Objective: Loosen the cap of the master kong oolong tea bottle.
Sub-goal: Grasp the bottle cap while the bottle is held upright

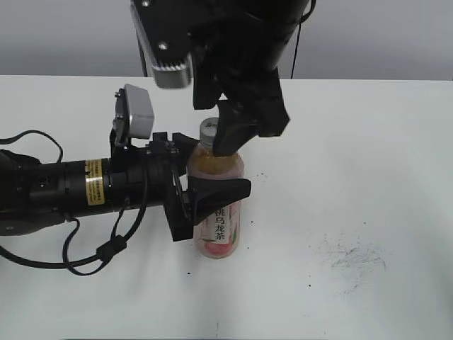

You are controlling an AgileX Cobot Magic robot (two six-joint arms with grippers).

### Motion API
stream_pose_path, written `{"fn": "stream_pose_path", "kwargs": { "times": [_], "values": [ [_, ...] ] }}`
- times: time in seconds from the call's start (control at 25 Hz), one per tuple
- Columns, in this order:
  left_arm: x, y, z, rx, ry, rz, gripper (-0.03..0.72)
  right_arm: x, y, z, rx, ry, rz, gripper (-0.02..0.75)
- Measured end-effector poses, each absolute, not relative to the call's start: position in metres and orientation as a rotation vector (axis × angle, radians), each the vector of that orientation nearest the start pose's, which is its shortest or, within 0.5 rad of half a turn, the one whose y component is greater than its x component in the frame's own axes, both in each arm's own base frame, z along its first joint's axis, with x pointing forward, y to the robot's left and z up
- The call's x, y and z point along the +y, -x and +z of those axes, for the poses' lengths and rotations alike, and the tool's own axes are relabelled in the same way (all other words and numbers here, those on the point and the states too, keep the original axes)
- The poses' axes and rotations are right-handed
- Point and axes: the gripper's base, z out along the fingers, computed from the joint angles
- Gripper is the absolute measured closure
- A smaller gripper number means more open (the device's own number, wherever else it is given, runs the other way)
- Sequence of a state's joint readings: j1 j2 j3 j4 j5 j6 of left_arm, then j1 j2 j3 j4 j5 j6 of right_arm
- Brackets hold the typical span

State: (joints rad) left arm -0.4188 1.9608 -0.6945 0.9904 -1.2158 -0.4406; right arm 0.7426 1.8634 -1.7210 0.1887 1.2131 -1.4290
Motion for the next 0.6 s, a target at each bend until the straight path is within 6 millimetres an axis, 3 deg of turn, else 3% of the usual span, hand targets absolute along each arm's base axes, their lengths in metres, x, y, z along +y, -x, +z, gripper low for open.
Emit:
{"fn": "stream_pose_path", "kwargs": {
  "times": [0.16, 0.28, 0.4, 0.6],
  "values": [
    [-0.1931, -0.2580, 0.1347, 1.488, -1.043, -1.059, 0.239, 0.2820, -0.2827, 0.3131, 1.876, 2.061, 0.220, 0.184],
    [-0.1931, -0.2580, 0.1348, 1.487, -1.043, -1.059, 0.239, 0.2823, -0.2827, 0.3141, 2.153, 1.795, 0.290, 0.241],
    [-0.1931, -0.2579, 0.1347, 1.487, -1.044, -1.060, 0.239, 0.2823, -0.2827, 0.3141, 2.338, 1.577, 0.338, 0.305],
    [-0.1931, -0.2579, 0.1347, 1.486, -1.044, -1.059, 0.239, 0.2824, -0.2826, 0.3141, 2.530, 1.298, 0.392, 0.324]
  ]
}}
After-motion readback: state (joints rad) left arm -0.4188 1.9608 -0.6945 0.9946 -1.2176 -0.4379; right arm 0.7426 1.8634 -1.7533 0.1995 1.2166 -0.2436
